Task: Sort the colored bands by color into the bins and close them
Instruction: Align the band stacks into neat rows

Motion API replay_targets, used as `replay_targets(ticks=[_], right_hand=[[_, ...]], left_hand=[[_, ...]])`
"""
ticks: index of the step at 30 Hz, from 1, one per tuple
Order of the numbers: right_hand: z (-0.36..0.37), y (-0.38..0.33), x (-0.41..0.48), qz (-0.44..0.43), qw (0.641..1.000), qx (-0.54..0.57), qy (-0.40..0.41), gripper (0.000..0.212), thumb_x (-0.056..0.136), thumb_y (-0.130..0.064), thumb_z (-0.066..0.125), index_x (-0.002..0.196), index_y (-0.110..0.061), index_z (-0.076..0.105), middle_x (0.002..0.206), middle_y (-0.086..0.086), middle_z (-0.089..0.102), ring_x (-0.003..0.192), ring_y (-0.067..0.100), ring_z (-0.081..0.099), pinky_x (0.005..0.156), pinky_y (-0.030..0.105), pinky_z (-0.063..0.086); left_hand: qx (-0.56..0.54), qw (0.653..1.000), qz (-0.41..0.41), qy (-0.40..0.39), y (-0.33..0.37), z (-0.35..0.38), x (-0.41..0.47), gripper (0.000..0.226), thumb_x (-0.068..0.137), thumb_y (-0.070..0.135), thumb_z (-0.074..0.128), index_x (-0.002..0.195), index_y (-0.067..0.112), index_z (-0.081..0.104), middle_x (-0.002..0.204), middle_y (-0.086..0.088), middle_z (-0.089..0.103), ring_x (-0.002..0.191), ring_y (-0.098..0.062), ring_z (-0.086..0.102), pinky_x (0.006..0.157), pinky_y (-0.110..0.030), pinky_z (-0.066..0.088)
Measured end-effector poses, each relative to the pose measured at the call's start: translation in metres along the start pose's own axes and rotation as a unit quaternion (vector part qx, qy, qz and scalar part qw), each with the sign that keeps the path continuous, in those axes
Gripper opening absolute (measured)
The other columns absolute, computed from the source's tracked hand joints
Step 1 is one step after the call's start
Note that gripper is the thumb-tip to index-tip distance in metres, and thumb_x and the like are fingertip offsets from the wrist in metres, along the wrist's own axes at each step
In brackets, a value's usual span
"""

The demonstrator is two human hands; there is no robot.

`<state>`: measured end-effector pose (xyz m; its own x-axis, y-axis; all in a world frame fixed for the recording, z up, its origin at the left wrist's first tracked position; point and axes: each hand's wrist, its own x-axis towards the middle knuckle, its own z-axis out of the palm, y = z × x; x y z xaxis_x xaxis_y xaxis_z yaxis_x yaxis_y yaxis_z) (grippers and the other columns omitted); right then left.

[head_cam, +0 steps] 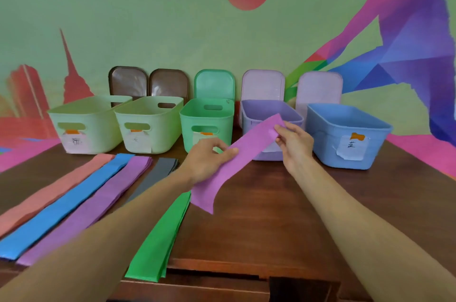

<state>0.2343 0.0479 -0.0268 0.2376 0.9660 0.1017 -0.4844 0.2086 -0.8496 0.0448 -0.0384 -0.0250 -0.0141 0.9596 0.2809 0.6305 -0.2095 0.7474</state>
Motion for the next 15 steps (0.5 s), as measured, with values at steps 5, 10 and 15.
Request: replay_targets(ticks=[5,10,15], right_hand=[[0.036,0.013,-0.017,-0.026,0.998,-0.055,-0.02,0.019,0.08,0.005,0.07,0.098,-0.002,0.066,0.074,0.003,0.064,0.06,0.011,0.057,0.058,0.018,0.051],[0.072,0.038,-0.029,-0.045,0.989,-0.136,-0.034,0.016,0.08,0.001,0.071,0.095,-0.003,0.068,0.075,0.003,0.063,0.055,0.006,0.057,0.051,0.017,0.047],[0.123,0.074,-0.047,-0.069,0.967,-0.237,-0.065,0.014,0.08,-0.008,0.073,0.08,-0.02,0.066,0.081,0.003,0.065,0.055,0.009,0.055,0.054,0.024,0.047]], left_hand=[[-0.115,0.982,-0.115,-0.094,-0.014,-0.041,-0.033,0.041,0.086,0.051,0.059,0.083,0.011,0.061,0.073,-0.005,0.057,0.062,-0.015,0.055,0.058,-0.022,0.04],[-0.109,0.976,-0.127,-0.137,-0.031,-0.075,-0.064,0.037,0.091,0.041,0.056,0.064,0.017,0.051,0.05,0.011,0.054,0.042,-0.001,0.053,0.043,-0.012,0.039],[-0.103,0.976,-0.135,-0.137,-0.054,-0.111,-0.085,0.034,0.09,0.039,0.058,0.096,0.006,0.061,0.082,-0.004,0.063,0.071,-0.015,0.061,0.063,-0.022,0.045]])
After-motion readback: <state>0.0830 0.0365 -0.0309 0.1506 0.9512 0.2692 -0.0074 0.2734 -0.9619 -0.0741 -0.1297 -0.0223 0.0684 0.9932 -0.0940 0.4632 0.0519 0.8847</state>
